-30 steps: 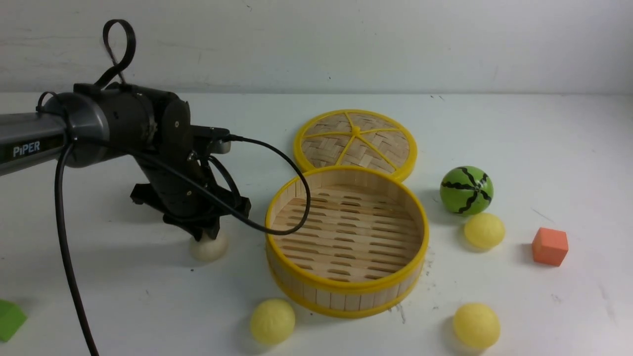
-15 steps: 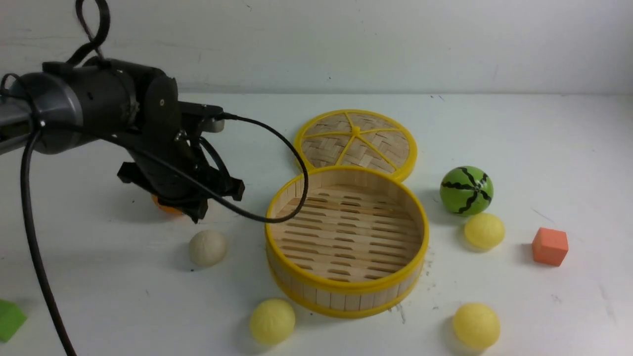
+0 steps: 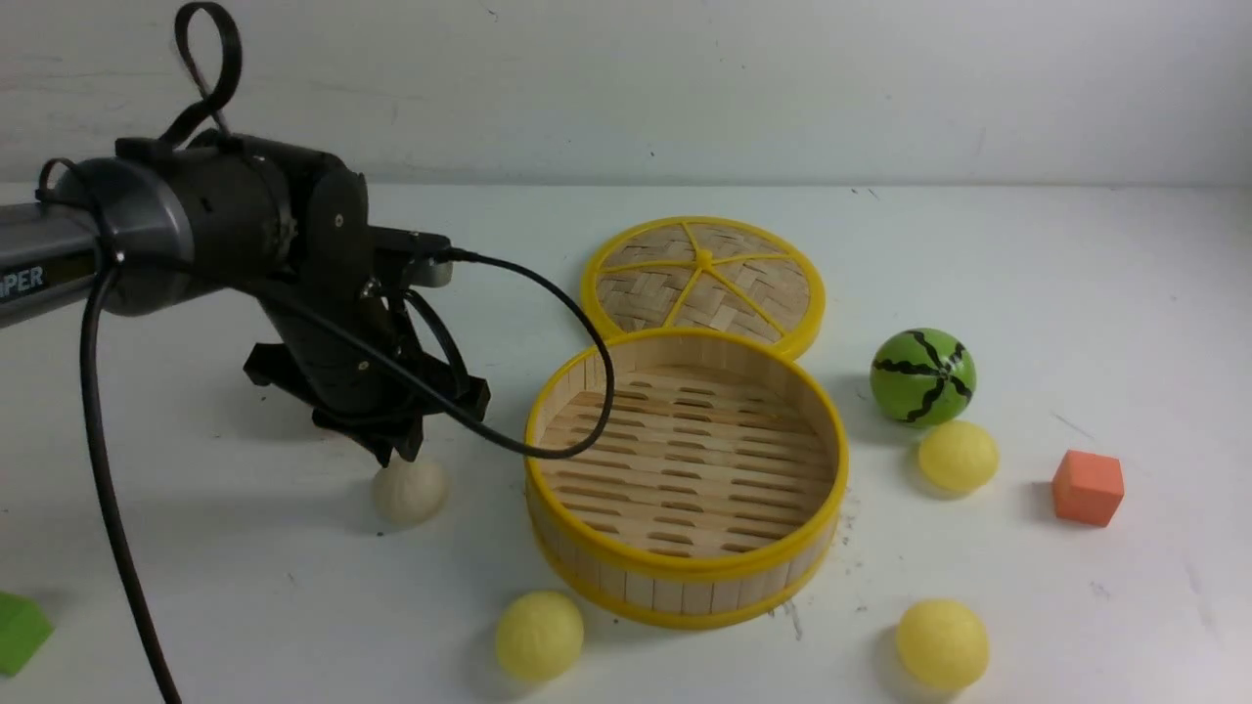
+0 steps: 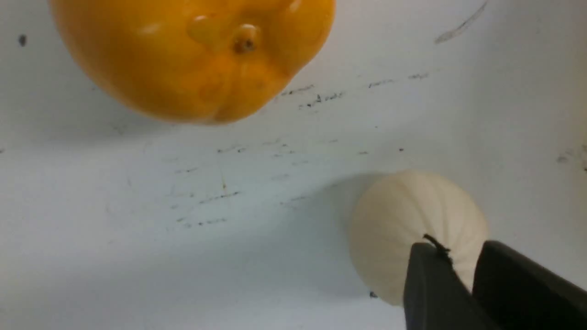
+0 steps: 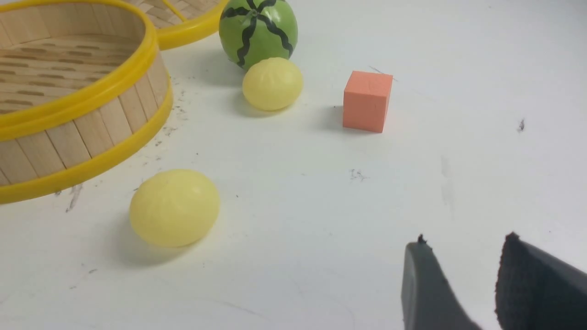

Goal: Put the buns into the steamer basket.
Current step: Use the left arm to grab a steamed stuffed bun, then use the left arm to put the steamed stuffed bun into the steamer, then use the left arm to grab a steamed stuffed bun, then use the left arm to put the steamed stuffed bun into the steamer

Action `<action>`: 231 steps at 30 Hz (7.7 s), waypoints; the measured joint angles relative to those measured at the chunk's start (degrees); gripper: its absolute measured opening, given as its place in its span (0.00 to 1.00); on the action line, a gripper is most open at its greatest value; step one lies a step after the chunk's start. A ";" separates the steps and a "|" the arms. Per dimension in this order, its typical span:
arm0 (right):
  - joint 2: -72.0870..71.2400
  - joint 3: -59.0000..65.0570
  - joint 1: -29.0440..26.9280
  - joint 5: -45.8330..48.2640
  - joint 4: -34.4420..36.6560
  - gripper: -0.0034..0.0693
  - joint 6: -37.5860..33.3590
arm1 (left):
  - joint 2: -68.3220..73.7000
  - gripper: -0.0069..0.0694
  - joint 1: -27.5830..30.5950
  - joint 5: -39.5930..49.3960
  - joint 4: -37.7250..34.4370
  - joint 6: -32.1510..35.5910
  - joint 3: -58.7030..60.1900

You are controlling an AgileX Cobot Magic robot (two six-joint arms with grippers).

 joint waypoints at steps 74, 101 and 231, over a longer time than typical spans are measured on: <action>0.00 0.00 0.00 0.00 0.00 0.38 0.00 | -1.80 0.08 -5.22 10.86 -0.17 -0.18 -8.98; 0.00 0.00 0.00 0.00 0.00 0.38 0.00 | 22.13 0.43 -14.56 15.76 0.62 2.03 -40.69; 0.00 0.00 0.00 0.00 0.00 0.38 0.00 | -15.47 0.07 -15.41 9.61 -9.26 5.51 4.83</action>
